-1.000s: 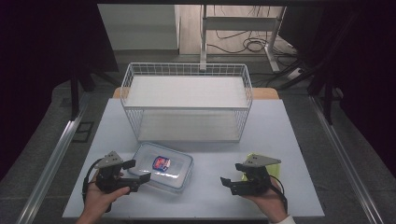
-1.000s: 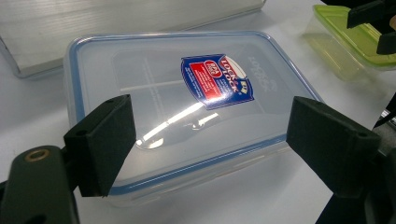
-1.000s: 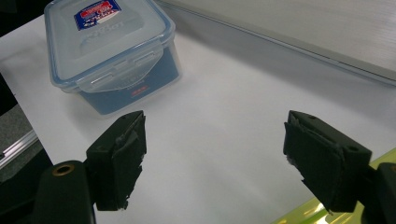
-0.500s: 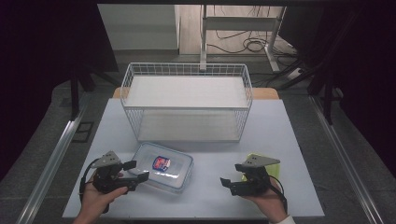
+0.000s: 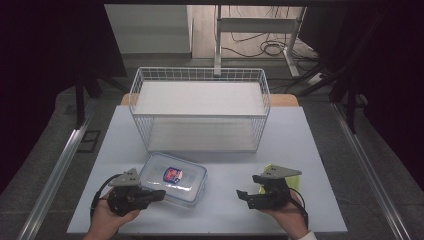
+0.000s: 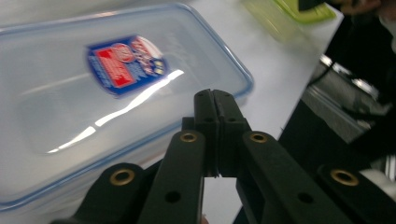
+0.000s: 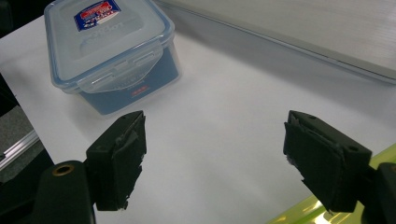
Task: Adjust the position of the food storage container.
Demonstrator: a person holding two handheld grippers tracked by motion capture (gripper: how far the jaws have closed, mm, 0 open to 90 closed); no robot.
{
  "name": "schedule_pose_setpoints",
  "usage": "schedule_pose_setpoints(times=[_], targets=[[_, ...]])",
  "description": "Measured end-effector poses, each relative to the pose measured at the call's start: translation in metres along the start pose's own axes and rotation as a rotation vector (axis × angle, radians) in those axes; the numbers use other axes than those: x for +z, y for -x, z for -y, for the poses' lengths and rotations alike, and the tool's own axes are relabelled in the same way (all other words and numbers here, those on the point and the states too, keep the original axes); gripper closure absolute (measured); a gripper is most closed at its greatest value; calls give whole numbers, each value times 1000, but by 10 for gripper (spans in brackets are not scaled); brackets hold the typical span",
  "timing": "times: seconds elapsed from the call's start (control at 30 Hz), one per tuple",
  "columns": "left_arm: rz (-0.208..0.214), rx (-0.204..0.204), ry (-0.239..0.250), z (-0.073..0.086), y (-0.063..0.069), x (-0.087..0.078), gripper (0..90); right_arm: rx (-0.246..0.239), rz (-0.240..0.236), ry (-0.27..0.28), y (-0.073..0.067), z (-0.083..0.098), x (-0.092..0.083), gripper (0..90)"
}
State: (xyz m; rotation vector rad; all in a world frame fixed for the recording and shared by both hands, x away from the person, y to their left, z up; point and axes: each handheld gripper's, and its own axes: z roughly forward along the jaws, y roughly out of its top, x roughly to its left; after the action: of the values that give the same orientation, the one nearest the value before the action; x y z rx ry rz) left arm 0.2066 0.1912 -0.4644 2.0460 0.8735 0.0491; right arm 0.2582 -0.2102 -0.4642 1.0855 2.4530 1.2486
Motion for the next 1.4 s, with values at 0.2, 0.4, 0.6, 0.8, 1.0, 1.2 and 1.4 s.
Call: schedule_pose_setpoints(times=[0.2,0.4,0.6,0.8,1.0,1.2,1.4], targets=[[23,47,-61,0,12,14,900,9,5,-2,2,1,0,213],[9,95,-148,4,21,32,900,4,2,-7,0,1,1,213],[6,109,-183,6,22,42,900,8,2,-10,1,1,1,213],[7,105,-188,6,22,50,899,2,-5,-11,-1,0,2,213],[-1,109,-197,5,23,58,900,2,-5,-8,-3,0,2,213],[-6,104,-192,3,20,61,900,-2,-7,-8,-3,0,1,213],[-5,105,-197,-1,20,67,900,-2,-8,-11,-4,0,2,213]])
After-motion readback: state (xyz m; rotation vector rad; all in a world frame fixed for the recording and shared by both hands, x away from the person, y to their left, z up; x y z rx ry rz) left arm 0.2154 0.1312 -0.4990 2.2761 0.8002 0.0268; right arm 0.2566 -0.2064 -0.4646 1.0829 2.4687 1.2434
